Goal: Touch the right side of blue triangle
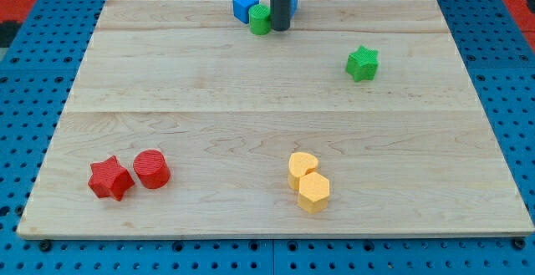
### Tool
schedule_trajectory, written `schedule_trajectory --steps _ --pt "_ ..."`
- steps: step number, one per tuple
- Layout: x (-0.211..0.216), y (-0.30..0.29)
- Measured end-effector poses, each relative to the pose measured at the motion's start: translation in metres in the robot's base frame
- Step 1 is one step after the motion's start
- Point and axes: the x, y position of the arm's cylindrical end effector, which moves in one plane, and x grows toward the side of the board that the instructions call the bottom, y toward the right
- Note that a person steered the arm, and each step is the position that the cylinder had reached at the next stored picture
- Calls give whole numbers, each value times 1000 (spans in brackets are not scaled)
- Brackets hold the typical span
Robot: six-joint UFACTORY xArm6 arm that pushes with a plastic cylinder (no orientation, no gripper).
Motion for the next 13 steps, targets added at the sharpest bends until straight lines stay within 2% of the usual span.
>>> schedule_trajectory --steps 1,3,4,5,7,8,9,10,11,12,13 --pt "7 6" --pt "-38 -54" --pt "-22 -1" --pt "-22 80" --pt "-90 97" --pt "-91 92" --pt "-91 86" --pt "-64 147" --pt "9 201" --pt "58 214" --pt "-5 162"
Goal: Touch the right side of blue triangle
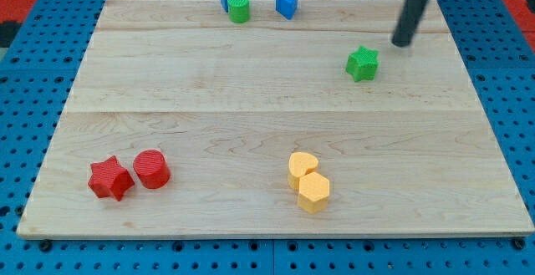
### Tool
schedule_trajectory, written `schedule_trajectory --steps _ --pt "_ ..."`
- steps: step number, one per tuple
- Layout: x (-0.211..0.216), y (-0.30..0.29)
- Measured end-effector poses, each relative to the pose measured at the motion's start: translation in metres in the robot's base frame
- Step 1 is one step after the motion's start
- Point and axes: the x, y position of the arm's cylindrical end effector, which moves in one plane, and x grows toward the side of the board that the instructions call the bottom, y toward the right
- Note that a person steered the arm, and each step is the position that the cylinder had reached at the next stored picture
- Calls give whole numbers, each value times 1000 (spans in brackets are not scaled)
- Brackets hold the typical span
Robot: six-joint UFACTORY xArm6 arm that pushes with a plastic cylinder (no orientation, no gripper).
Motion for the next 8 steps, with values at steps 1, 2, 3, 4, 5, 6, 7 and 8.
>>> schedule_trajectory --steps 1,2,3,4,5,6,7,8 --pt "-44 -56" --pt "-54 -111" --pt "-54 -149" --pt "-57 -134" --pt "-84 -127" --pt "-85 -141" --pt "-77 -162" --pt "-66 -115"
